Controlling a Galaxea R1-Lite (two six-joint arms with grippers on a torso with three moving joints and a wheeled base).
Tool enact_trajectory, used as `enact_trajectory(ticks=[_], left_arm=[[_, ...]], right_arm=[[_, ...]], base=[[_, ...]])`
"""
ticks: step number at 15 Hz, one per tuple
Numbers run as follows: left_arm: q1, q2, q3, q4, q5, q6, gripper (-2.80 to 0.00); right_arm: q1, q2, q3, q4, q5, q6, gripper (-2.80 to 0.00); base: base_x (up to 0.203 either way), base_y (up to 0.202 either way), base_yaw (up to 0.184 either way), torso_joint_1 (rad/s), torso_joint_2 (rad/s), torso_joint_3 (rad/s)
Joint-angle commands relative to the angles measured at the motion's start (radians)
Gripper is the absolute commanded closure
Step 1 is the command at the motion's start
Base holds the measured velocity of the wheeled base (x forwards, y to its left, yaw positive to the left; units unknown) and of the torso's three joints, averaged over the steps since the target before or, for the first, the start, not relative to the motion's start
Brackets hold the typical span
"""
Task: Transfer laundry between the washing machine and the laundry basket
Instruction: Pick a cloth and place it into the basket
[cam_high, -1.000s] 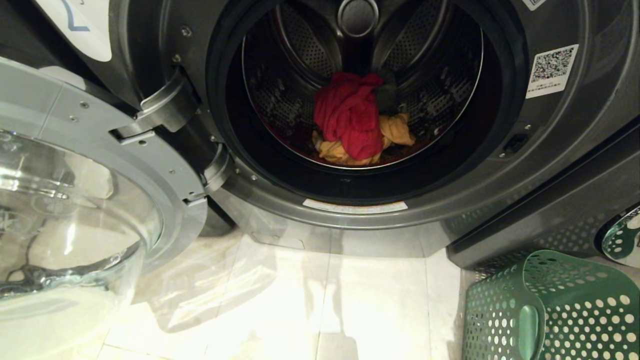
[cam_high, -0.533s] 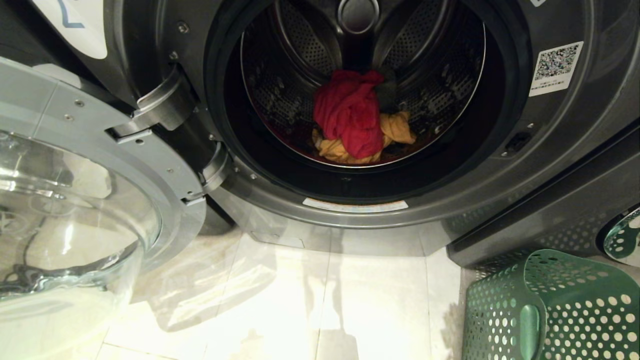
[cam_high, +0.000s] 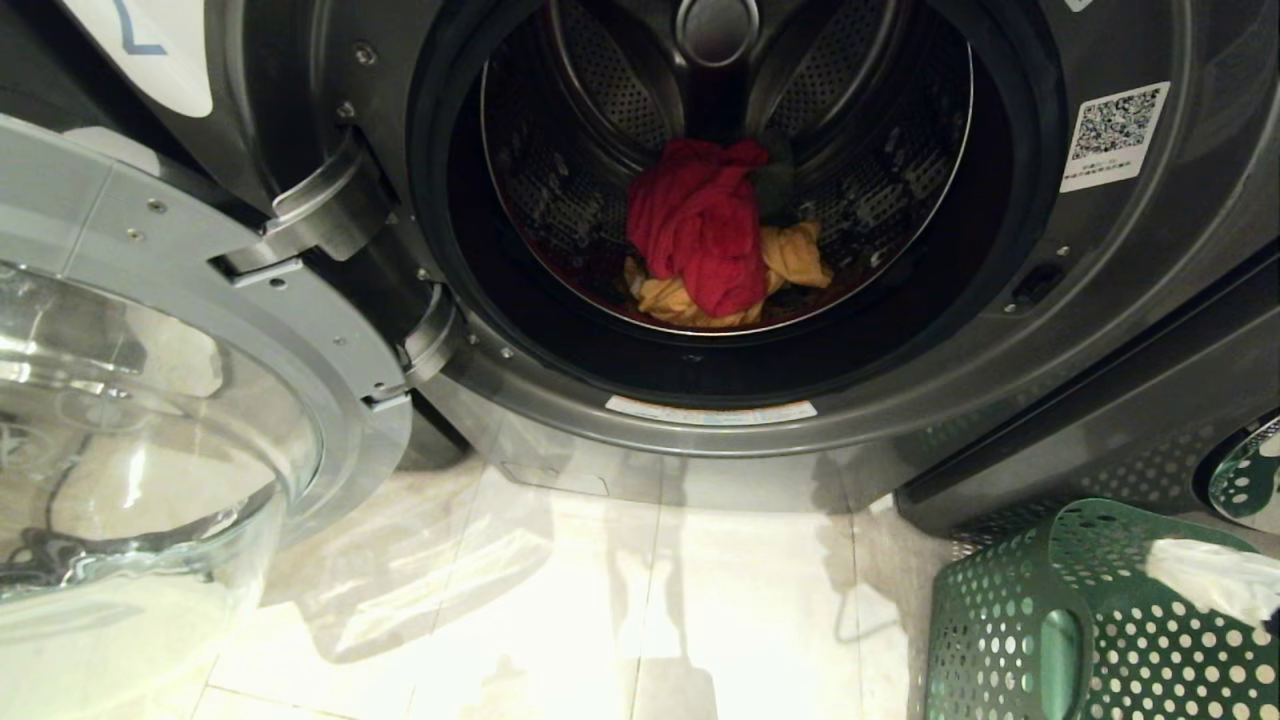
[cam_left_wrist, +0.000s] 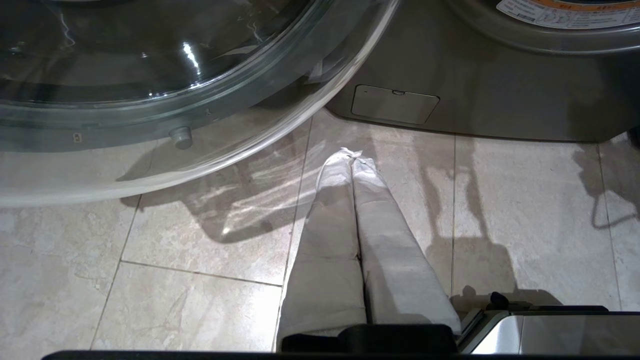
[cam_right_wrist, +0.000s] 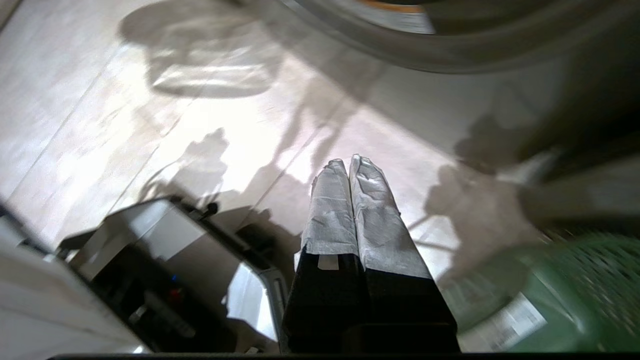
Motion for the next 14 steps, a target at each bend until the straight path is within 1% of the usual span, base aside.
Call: enact_trajectory(ticks=[1, 4, 5, 6, 7, 8, 10, 12, 14], left_arm=[[0.000, 0.000, 0.006, -0.001, 0.000, -0.002, 0.00], [0.000, 0.000, 0.006, -0.001, 0.000, -0.002, 0.00], [0.000, 0.000, 0.006, -0.001, 0.000, 0.000, 0.00], [0.000, 0.000, 0.006, -0.001, 0.000, 0.001, 0.00], [0.000, 0.000, 0.006, -0.001, -0.001, 0.004, 0.00], [0.000, 0.000, 0.006, 0.000, -0.001, 0.003, 0.00], [0.000, 0.000, 0.006, -0.001, -0.001, 0.002, 0.00], [0.000, 0.000, 0.006, -0.001, 0.000, 0.000, 0.00], [0.000, 0.000, 0.006, -0.001, 0.000, 0.000, 0.00]], right_arm=[[0.133, 0.184, -0.021, -0.025, -0.003, -0.009, 0.00], [0.366, 0.297, -0.035, -0.155, -0.076, -0.019, 0.00], [0.421, 0.336, -0.036, -0.180, -0.106, -0.020, 0.00], [0.458, 0.379, -0.045, -0.198, -0.128, -0.019, 0.00], [0.486, 0.425, -0.066, -0.222, -0.153, -0.018, 0.00], [0.505, 0.477, -0.093, -0.252, -0.196, -0.018, 0.00], [0.531, 0.561, -0.164, -0.291, -0.326, -0.023, 0.00], [0.575, 0.626, -0.218, -0.299, -0.350, -0.019, 0.00], [0.604, 0.659, -0.238, -0.307, -0.351, 0.000, 0.00]], base=[[0.000, 0.000, 0.000, 0.000, 0.00, 0.000], [0.000, 0.000, 0.000, 0.000, 0.00, 0.000], [0.000, 0.000, 0.000, 0.000, 0.00, 0.000], [0.000, 0.000, 0.000, 0.000, 0.00, 0.000], [0.000, 0.000, 0.000, 0.000, 0.00, 0.000], [0.000, 0.000, 0.000, 0.000, 0.00, 0.000], [0.000, 0.000, 0.000, 0.000, 0.00, 0.000], [0.000, 0.000, 0.000, 0.000, 0.00, 0.000], [0.000, 0.000, 0.000, 0.000, 0.00, 0.000]])
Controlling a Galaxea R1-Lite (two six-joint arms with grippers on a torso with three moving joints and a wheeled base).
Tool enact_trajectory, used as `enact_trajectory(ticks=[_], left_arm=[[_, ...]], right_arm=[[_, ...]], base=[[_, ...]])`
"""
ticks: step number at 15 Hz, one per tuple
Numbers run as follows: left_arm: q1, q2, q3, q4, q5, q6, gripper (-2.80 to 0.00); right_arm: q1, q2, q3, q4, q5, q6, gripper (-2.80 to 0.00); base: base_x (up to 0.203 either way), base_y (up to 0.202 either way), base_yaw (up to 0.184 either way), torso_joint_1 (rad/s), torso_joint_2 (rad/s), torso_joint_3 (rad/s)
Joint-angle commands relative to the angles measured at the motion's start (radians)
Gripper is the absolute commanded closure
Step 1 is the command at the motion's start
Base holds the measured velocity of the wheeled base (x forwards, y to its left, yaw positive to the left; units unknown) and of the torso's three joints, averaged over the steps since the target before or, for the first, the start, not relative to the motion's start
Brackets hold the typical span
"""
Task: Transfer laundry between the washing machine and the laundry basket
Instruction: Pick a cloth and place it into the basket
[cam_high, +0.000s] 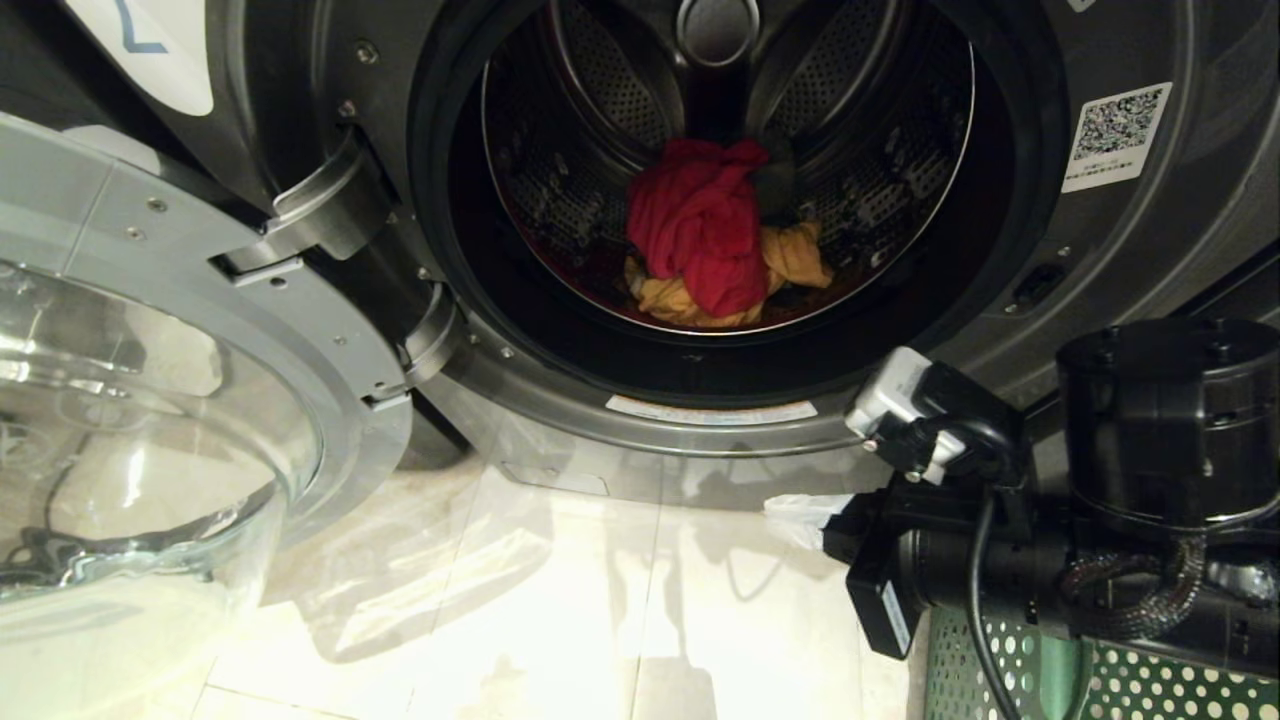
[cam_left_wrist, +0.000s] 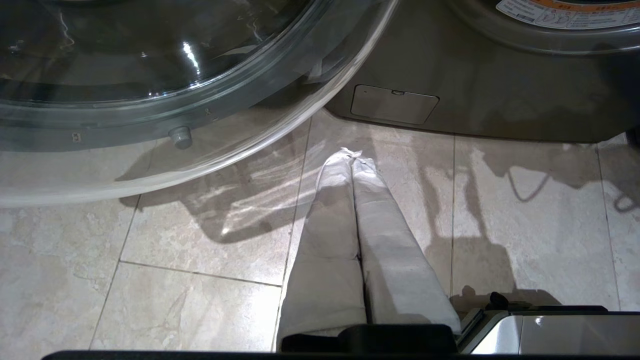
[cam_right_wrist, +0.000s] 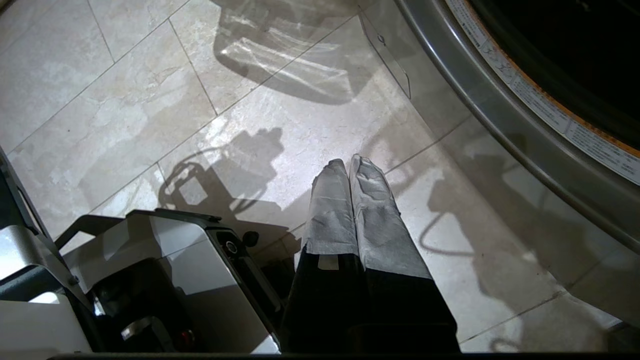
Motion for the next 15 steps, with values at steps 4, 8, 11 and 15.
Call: enact_trajectory(ticks=[4, 8, 11, 15], left_arm=[[0.000, 0.000, 0.006, -0.001, 0.001, -0.001, 0.00], [0.000, 0.000, 0.006, -0.001, 0.001, -0.001, 0.00], [0.000, 0.000, 0.006, -0.001, 0.001, -0.001, 0.00], [0.000, 0.000, 0.006, -0.001, 0.001, -0.001, 0.00]], right_arm=[[0.010, 0.085, -0.086, -0.003, -0.007, 0.046, 0.00], [-0.015, 0.231, -0.206, -0.061, -0.130, 0.115, 0.00], [-0.067, 0.370, -0.296, -0.159, -0.180, 0.124, 0.00], [-0.134, 0.529, -0.502, -0.250, -0.252, 0.128, -2.80]], base=[[0.000, 0.000, 0.000, 0.000, 0.00, 0.000], [0.000, 0.000, 0.000, 0.000, 0.00, 0.000], [0.000, 0.000, 0.000, 0.000, 0.00, 0.000], [0.000, 0.000, 0.000, 0.000, 0.00, 0.000]])
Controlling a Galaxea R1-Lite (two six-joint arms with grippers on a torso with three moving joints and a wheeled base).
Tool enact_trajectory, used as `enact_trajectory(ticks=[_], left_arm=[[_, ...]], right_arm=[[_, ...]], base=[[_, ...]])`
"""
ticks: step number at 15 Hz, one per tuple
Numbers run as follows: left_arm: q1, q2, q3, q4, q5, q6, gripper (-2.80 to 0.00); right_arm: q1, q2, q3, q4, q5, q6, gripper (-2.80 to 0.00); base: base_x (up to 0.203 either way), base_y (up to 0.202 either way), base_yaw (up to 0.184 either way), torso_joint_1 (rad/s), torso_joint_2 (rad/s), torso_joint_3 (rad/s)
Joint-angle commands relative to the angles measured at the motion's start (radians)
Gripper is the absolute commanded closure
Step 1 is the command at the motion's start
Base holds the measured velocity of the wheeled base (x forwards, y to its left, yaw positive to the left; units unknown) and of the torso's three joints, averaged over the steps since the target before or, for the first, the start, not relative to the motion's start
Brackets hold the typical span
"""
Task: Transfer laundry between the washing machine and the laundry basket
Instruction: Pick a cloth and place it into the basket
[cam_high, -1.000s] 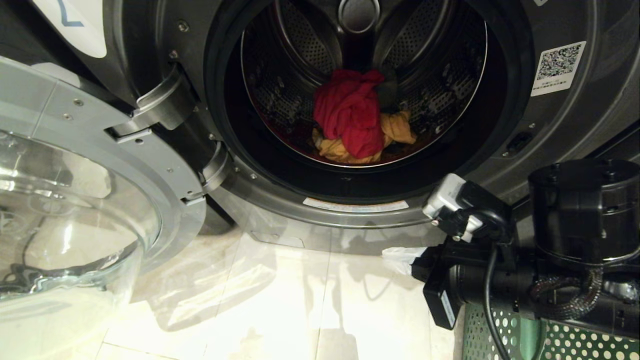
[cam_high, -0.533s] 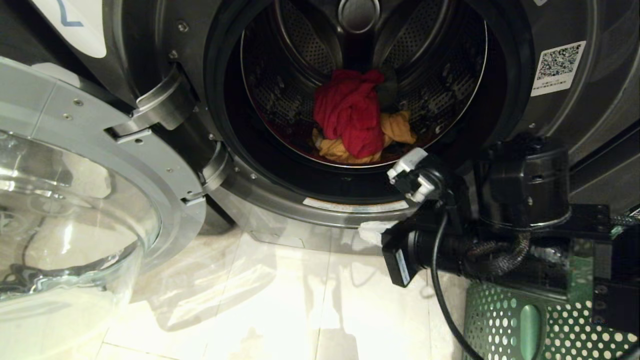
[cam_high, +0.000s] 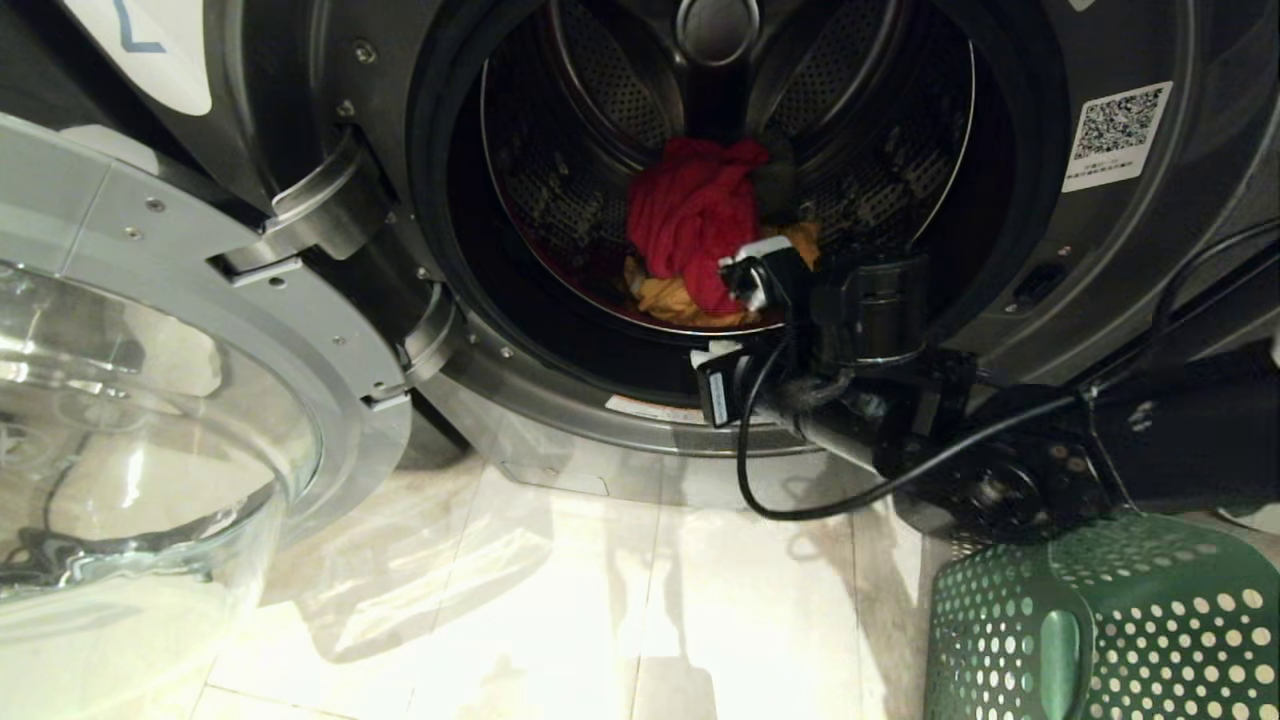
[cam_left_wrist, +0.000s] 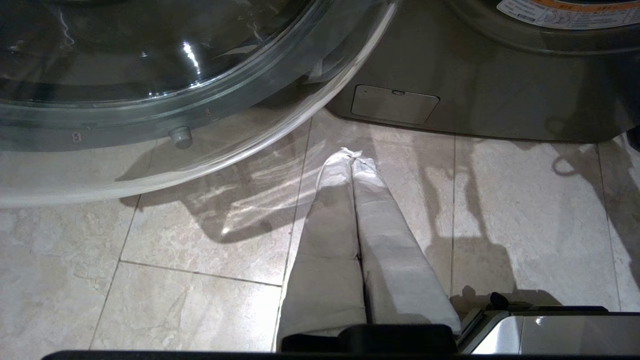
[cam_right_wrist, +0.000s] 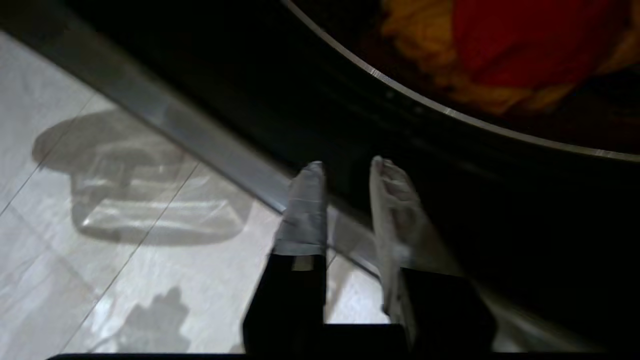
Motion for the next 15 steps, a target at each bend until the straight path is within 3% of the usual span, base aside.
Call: enact_trajectory(ticks=[1, 7, 8, 10, 15], left_arm=[[0.000, 0.000, 0.006, -0.001, 0.000, 0.000, 0.00], [0.000, 0.000, 0.006, -0.001, 0.000, 0.000, 0.00], [0.000, 0.000, 0.006, -0.001, 0.000, 0.000, 0.00], [0.000, 0.000, 0.006, -0.001, 0.000, 0.000, 0.00], [0.000, 0.000, 0.006, -0.001, 0.000, 0.000, 0.00]], right_arm=[[-0.023, 0.094, -0.113, -0.003, -0.021, -0.002, -2.80], [-0.088, 0.321, -0.649, 0.312, -0.121, -0.004, -2.80], [-0.104, 0.362, -0.686, 0.329, -0.137, -0.010, -2.80], [-0.134, 0.418, -0.697, 0.250, -0.183, -0.028, -2.80], [-0.163, 0.484, -0.698, 0.036, -0.190, -0.036, -2.80]], base=[[0.000, 0.000, 0.000, 0.000, 0.00, 0.000], [0.000, 0.000, 0.000, 0.000, 0.00, 0.000], [0.000, 0.000, 0.000, 0.000, 0.00, 0.000], [0.000, 0.000, 0.000, 0.000, 0.00, 0.000], [0.000, 0.000, 0.000, 0.000, 0.00, 0.000]])
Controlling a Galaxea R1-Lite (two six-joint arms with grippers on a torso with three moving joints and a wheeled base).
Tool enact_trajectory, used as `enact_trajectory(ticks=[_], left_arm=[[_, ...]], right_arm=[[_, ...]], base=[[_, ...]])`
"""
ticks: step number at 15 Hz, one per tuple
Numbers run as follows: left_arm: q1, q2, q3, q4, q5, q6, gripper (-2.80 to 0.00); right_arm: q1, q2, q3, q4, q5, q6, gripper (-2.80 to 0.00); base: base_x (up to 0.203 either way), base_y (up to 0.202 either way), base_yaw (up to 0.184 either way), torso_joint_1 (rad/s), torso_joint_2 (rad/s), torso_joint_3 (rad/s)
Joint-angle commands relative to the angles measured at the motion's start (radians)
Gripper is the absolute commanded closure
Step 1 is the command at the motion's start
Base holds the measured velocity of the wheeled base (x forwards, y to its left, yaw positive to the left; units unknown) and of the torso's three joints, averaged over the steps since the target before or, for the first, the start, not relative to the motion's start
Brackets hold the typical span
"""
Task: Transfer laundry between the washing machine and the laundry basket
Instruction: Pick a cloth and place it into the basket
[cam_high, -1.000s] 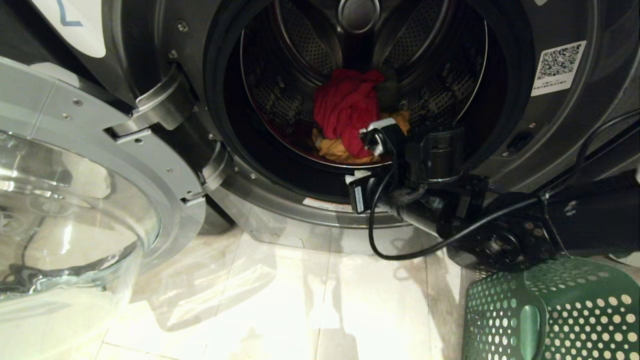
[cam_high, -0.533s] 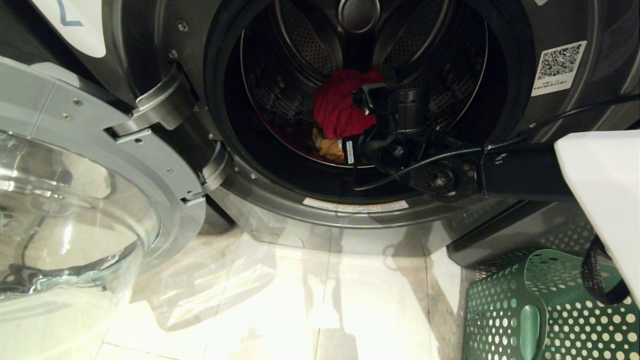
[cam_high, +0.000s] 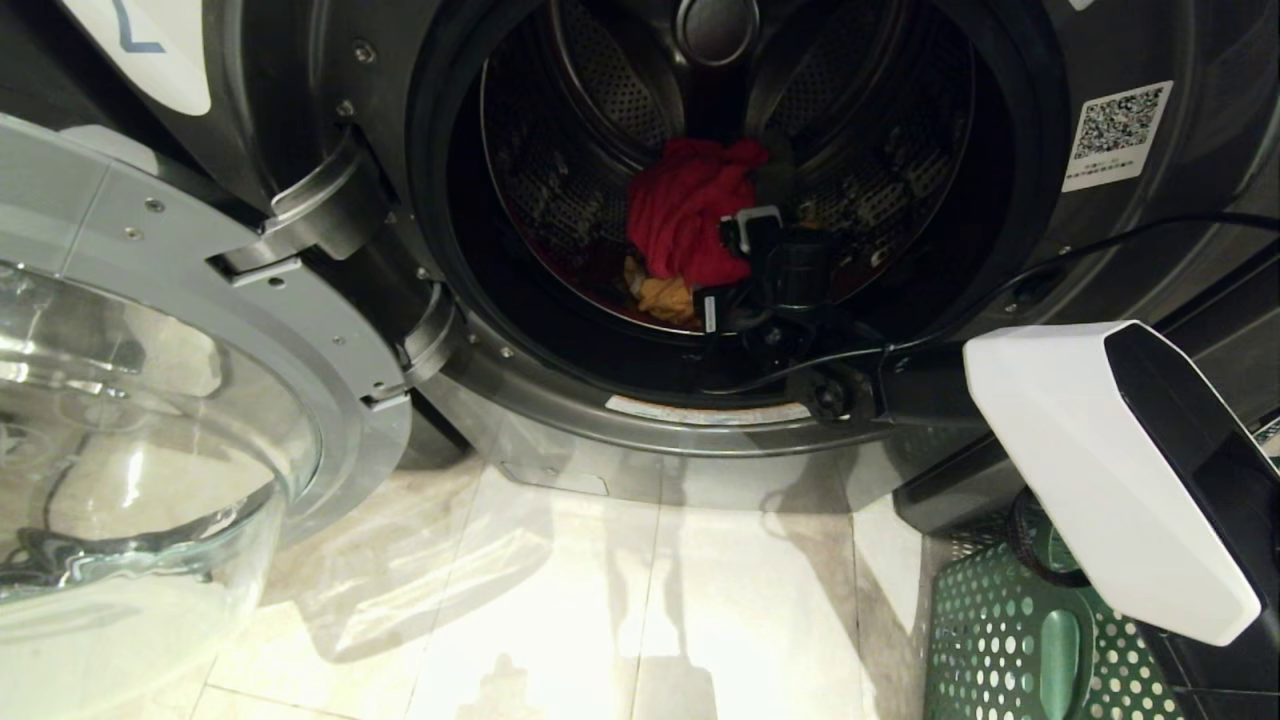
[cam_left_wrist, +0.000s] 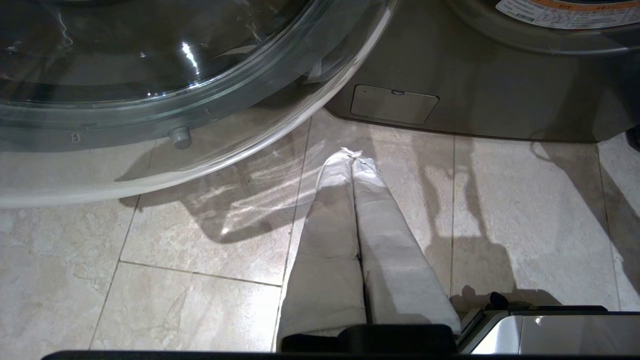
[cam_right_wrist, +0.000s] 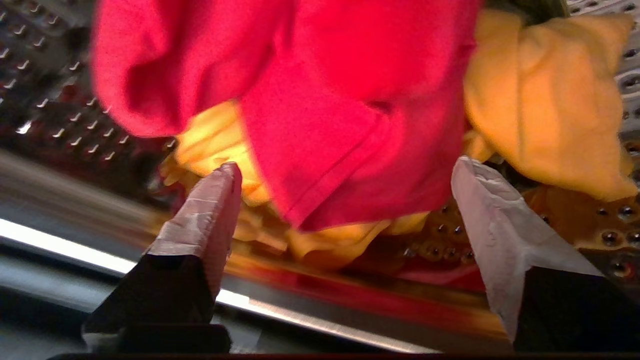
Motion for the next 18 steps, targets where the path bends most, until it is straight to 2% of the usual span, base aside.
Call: enact_trajectory(ticks=[1, 9, 10, 18], left_arm=[[0.000, 0.000, 0.006, 0.000, 0.000, 0.000, 0.00], [0.000, 0.000, 0.006, 0.000, 0.000, 0.000, 0.00], [0.000, 0.000, 0.006, 0.000, 0.000, 0.000, 0.00], [0.000, 0.000, 0.006, 0.000, 0.000, 0.000, 0.00]], right_arm=[[-0.004, 0.032, 0.000, -0.008, 0.000, 0.002, -2.80], [-0.047, 0.073, 0.000, -0.036, 0.006, 0.034, -2.80], [-0.047, 0.075, -0.001, -0.038, 0.006, 0.034, 0.00], [-0.045, 0.068, 0.000, -0.039, 0.009, 0.035, 0.00]], base=[[0.000, 0.000, 0.000, 0.000, 0.00, 0.000], [0.000, 0.000, 0.000, 0.000, 0.00, 0.000], [0.000, 0.000, 0.000, 0.000, 0.00, 0.000], [0.000, 0.000, 0.000, 0.000, 0.00, 0.000]])
